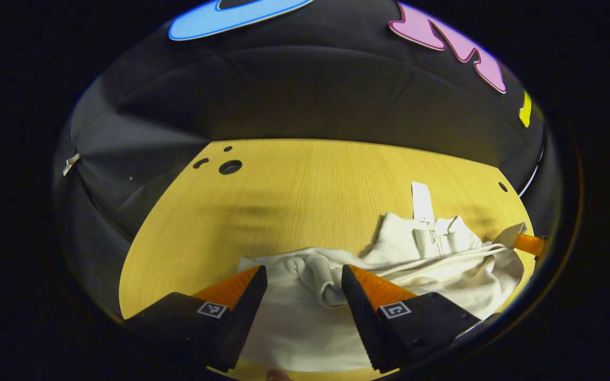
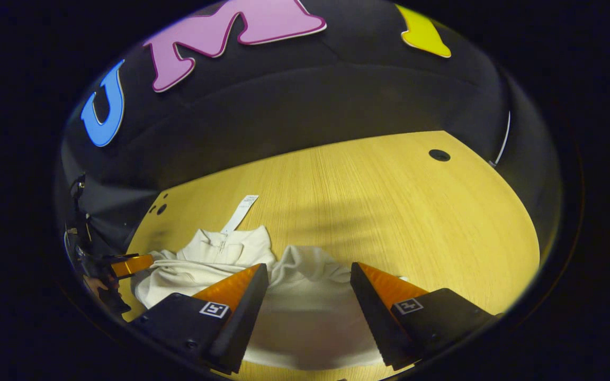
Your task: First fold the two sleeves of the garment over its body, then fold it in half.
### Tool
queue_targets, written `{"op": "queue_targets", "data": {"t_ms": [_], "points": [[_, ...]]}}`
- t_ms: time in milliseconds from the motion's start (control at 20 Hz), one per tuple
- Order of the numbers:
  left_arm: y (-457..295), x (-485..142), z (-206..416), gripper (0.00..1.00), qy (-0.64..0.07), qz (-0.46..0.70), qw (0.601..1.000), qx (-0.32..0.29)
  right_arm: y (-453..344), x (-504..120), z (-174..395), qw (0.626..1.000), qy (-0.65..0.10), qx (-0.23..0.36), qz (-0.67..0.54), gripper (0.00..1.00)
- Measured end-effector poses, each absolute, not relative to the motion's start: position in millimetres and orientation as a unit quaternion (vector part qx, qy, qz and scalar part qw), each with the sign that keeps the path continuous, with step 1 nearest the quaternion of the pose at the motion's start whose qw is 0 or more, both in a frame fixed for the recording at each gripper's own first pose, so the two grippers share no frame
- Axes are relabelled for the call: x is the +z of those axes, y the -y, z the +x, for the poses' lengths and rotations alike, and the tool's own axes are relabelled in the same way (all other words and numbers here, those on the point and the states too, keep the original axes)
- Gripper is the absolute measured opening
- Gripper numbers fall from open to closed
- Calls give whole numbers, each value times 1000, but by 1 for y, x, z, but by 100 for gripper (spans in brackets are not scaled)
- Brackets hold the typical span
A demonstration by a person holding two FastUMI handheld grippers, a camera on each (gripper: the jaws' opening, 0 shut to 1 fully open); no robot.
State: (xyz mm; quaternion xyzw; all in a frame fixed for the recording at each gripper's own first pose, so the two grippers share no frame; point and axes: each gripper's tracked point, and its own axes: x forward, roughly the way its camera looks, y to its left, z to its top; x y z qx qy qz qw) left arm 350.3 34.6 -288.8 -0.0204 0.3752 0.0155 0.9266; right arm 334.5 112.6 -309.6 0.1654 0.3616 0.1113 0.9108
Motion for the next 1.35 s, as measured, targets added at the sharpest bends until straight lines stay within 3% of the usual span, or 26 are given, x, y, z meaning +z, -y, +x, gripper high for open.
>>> {"op": "queue_targets", "data": {"t_ms": [350,850,1350], "points": [[-34,-227,321,89,-317,-29,948,4,-105,-260,303,924,-322,126,160,96],[-12,-168,233,89,-276,-26,960,-33,-120,-200,234,931,-280,178,151,96],[0,-196,152,89,-309,-65,948,-41,-124,-203,161,922,-299,198,149,96]]}}
